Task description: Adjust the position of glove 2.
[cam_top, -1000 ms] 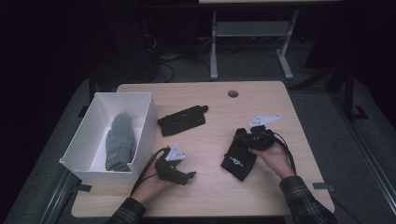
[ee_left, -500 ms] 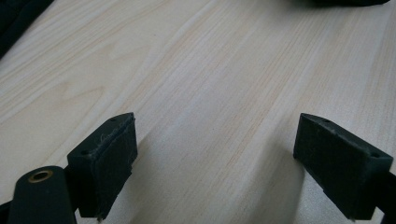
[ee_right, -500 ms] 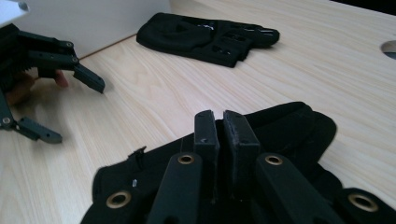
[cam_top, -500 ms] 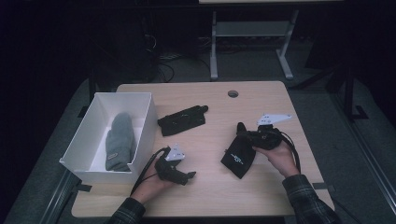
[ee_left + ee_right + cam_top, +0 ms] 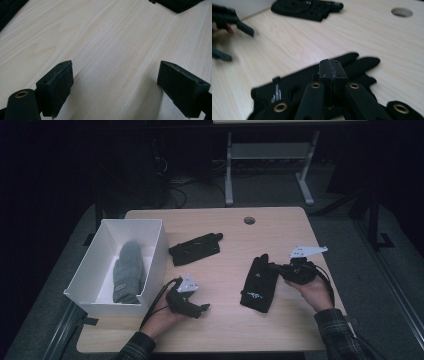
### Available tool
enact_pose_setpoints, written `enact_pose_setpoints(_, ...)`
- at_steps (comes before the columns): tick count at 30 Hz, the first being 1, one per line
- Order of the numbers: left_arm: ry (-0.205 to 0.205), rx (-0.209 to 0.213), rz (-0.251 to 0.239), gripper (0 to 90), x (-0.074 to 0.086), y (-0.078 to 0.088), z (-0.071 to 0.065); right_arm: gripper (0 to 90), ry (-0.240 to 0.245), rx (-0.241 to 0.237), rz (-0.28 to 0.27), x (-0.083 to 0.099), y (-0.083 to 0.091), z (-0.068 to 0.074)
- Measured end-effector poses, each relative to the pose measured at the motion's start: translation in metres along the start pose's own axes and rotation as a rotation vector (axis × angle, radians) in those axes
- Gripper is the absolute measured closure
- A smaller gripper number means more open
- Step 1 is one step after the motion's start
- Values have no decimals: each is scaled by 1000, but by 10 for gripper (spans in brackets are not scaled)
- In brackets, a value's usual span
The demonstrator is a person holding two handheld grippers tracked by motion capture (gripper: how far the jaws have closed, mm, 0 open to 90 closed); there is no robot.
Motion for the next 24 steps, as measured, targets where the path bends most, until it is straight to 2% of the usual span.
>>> enact_pose_setpoints(2,0,0,-1,127,0,0,0,838,0,17,32,7,1,-1)
enact_pose_setpoints(6,0,0,-2,128,0,0,0,805,20,54,140,28,4,-1)
enact_pose_setpoints(10,0,0,-1,128,0,0,0,893,-4,38,197,44,5,1)
enact_pose_setpoints(15,0,0,-1,128,0,0,0,900,-18,-12,225,48,-2,3)
enact_pose_setpoints(21,0,0,-1,128,0,0,0,900,-30,-31,244,49,-5,5)
enact_pose_setpoints(22,0,0,-1,128,0,0,0,890,-39,-30,245,49,-4,5)
enact_pose_setpoints(24,0,-1,-2,128,0,0,0,805,-60,-23,225,48,-3,5)
Point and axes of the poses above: each handheld gripper's, and its own axes: y roughly backward along the jaws, x roughly out of its underside, z roughly to its left, the point moved 1 cm from there along -y, roughly forward along the jaws, and after that the axes turned 9 degrees about -x, right-handed, at the moved point
